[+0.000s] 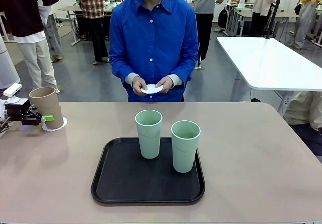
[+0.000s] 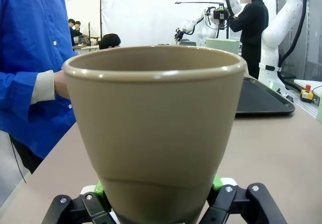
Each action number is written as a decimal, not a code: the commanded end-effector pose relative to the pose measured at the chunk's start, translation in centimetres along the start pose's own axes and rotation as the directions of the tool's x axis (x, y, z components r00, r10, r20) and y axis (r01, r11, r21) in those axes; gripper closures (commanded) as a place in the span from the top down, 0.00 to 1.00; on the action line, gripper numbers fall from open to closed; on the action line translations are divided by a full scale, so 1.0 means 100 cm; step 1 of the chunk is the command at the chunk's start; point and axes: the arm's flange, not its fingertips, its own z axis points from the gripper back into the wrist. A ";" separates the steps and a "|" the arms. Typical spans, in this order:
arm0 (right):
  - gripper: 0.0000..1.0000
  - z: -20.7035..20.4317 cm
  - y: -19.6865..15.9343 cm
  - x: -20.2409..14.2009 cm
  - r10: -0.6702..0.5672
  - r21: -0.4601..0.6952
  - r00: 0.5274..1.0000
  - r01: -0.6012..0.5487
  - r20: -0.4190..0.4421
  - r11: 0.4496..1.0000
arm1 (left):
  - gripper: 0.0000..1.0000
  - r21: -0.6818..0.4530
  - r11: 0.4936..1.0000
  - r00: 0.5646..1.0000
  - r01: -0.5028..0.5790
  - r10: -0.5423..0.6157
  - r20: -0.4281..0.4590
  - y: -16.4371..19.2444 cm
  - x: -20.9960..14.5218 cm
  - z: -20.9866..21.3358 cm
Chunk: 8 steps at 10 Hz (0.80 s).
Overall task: Place coasters on the table and set cups on them.
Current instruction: Pick up one Reusable plastic cup and place it on a coaster set by the human.
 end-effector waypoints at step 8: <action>1.00 0.000 0.001 0.000 0.006 0.019 1.000 -0.006 0.003 1.000 | 1.00 -0.003 1.000 0.999 -0.011 0.011 -0.042 0.008 -0.006 0.001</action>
